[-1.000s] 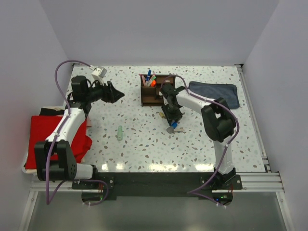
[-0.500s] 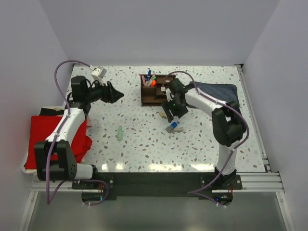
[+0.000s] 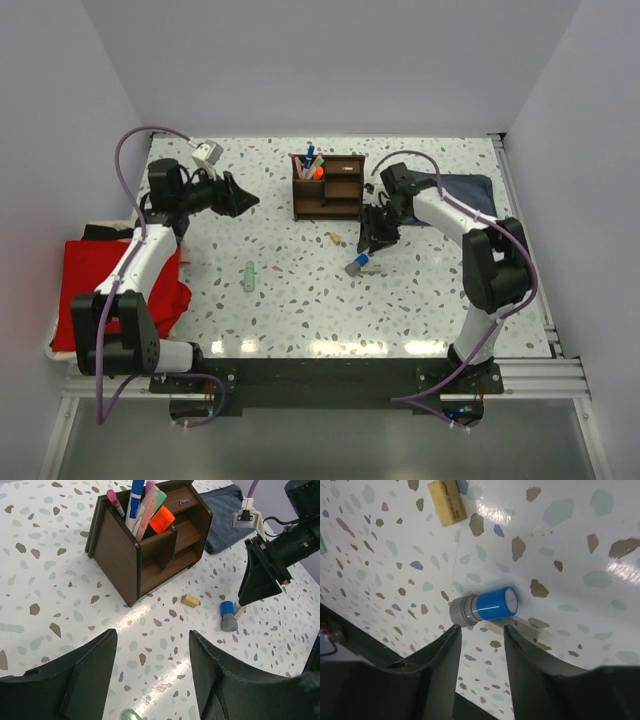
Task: Sort the stationery into containers
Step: Pick up the stationery from the center of the board.
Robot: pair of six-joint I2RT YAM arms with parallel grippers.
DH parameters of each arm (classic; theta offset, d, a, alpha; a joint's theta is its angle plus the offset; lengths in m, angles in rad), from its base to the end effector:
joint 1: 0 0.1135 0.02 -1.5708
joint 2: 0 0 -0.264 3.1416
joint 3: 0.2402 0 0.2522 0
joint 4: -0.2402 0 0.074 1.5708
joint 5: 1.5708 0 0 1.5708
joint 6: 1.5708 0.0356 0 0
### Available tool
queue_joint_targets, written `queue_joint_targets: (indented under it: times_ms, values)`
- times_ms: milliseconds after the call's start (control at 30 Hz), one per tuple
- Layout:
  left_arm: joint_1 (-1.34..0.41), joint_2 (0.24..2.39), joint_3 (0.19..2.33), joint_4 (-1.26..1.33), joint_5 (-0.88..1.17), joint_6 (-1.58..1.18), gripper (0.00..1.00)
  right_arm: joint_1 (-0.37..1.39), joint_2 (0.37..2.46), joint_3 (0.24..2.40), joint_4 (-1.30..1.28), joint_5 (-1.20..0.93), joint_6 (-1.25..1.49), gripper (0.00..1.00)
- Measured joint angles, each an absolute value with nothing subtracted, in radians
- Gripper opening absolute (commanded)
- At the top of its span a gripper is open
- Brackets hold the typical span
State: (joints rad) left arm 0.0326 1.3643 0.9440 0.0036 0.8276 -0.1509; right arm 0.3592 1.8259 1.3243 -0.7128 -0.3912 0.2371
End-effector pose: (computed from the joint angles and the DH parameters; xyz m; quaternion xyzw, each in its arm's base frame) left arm 0.3044 -0.0163 0.2870 0.1481 0.7842 -0.3659 0.4787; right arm 0.3393 0.1419 0.2036 -0.0933 0.9615 0.2339 0.1100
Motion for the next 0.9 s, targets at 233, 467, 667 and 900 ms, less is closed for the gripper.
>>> queue_joint_targets:
  times_ms: [233,467,667,900]
  values:
    - [0.033,1.349,0.934,-0.019,0.829,-0.133,0.64,0.345,1.817,1.237,-0.707,-0.407,0.464,0.49]
    - [0.033,1.324,0.934,-0.039,0.829,-0.115,0.64,0.341,1.823,1.237,-0.656,-0.407,0.564,0.49]
    - [0.033,1.324,0.934,-0.041,0.829,-0.112,0.64,0.341,1.874,1.237,-0.635,-0.395,0.608,0.47]
    - [0.033,1.324,0.934,-0.041,0.829,-0.112,0.64,0.342,1.894,1.233,-0.637,-0.358,0.643,0.48]
